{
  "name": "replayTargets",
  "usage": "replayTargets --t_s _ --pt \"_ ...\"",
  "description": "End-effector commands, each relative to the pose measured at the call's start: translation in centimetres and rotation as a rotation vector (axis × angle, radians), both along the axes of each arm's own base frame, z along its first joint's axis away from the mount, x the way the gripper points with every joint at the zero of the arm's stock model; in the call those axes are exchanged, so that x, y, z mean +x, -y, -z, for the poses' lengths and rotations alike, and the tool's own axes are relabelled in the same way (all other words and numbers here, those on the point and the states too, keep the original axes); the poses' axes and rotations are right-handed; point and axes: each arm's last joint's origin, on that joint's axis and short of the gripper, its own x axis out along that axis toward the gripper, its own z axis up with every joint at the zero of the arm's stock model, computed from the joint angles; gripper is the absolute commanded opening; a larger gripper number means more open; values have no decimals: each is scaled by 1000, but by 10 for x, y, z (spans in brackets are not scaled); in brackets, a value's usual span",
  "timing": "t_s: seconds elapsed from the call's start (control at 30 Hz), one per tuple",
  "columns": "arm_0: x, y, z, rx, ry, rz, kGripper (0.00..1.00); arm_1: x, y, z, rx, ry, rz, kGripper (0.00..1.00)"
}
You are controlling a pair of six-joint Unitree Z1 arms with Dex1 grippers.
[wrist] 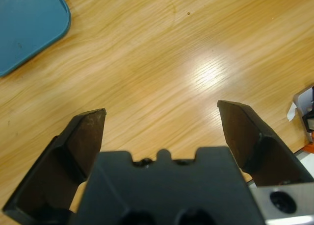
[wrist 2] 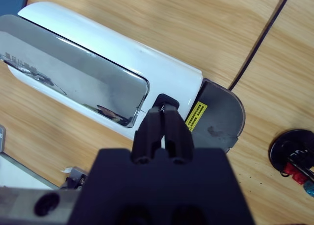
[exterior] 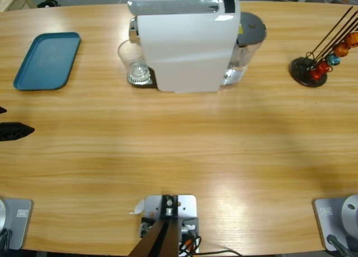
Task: Pour coffee
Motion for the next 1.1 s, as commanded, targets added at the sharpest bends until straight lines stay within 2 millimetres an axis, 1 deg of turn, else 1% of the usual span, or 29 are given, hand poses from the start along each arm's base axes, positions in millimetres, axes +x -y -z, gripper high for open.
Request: replayTargets --t_s 0.03,0.17,0.3,0.43,0.6,0.63,0.7,0.73,0.77,0.8,0.83,0.87,0.9,0.93,0.97,1.0,1.1 --pt "2 1 11 27 -34 -13 991 1 -6 25 -43 -84 -13 0" --pt "2 1 11 27 -34 -13 991 1 -6 31 -45 -101 -16 0" --pt "2 1 11 29 -32 -14 991 2 -8 46 -50 -141 -22 0" --pt "2 1 11 30 -32 -15 991 7 -12 49 -33 -153 -28 0" --pt "2 1 11 32 -30 -17 991 13 -16 62 -38 -192 -34 0" --pt "1 1 11 31 -30 -17 991 12 -16 61 -45 -181 -29 0" --pt "2 1 11 31 -29 -17 991 7 -9 45 -75 -113 -8 0" --pt "2 1 11 32 -28 -17 991 -1 -6 31 -98 -61 -4 46" --pt "2 1 11 32 -28 -16 991 -14 -4 11 -114 5 -12 619" --pt "2 1 11 31 -25 -16 991 -31 0 -13 -109 82 -26 968" --pt "2 1 11 31 -25 -16 991 -55 7 -43 -71 162 -45 1000" --pt "2 1 11 30 -24 -16 991 -73 14 -62 -33 207 -60 1000" --pt "2 1 10 28 -22 -15 991 -90 20 -75 -1 230 -78 1000" --pt "1 0 9 24 -17 -15 991 -105 24 -83 23 243 -98 1000" --pt "0 0 9 21 -11 -15 991 -117 27 -87 34 245 -114 1000" --pt "0 0 8 18 -7 -15 991 -127 30 -87 34 238 -130 1000" --pt "-1 0 8 10 0 -14 991 -147 39 -71 10 194 -160 1000"
